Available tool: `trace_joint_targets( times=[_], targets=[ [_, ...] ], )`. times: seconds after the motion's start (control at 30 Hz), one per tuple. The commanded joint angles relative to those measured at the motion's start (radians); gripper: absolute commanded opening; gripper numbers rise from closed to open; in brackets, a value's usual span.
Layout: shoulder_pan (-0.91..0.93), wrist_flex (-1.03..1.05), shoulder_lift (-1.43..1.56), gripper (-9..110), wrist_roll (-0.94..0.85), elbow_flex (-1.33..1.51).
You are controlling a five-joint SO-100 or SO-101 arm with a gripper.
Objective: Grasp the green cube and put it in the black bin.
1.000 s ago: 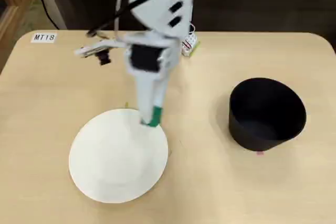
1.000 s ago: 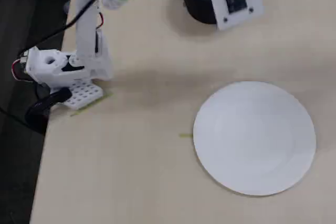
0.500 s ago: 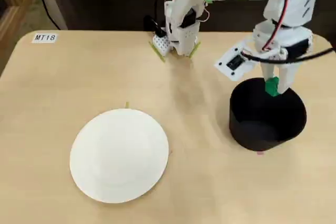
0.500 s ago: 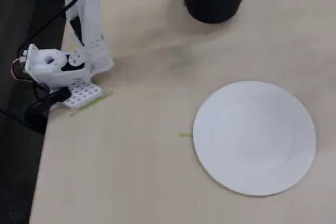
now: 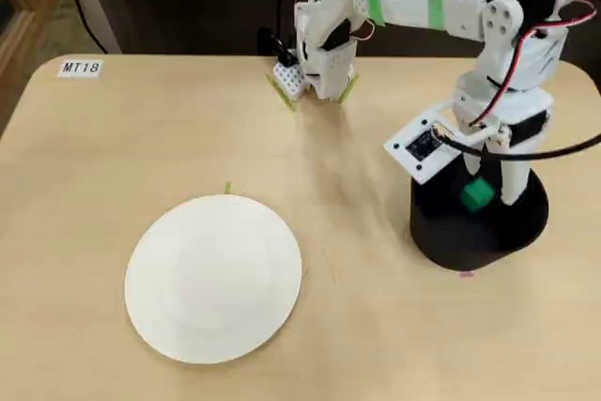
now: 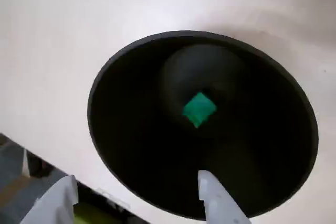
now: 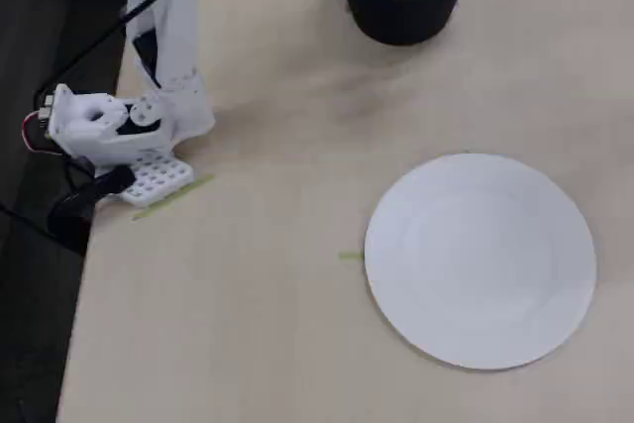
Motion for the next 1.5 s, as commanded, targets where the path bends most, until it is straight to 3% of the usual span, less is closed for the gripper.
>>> trace_joint_targets(
  times=[0.0, 0.23, 0.33, 0.4, 0.53, 0.6, 0.83, 1.0, 1.17, 1.47],
  targets=[
    [0.021, 0.002, 0.066, 0, 0.002, -0.072],
    [0.439, 0.028, 0.571, 0, 0.103, 0.055],
    [0.511, 0.026, 0.83, 0, 0.106, 0.249],
    [0.474, -0.031, 1.032, 0, 0.124, 0.557],
    [0.337, -0.52, 1.525, 0, 0.166, 1.447],
    [0.339, -0.634, 1.592, 0, 0.144, 1.663],
    [0.488, -0.874, 1.577, 0, -0.034, 1.934],
    [0.543, -0.928, 1.72, 0, -0.037, 2.065],
    [0.569, -0.896, 2.075, 0, -0.012, 2.318],
    [0.572, -0.934, 2.075, 0, -0.058, 2.405]
  ],
)
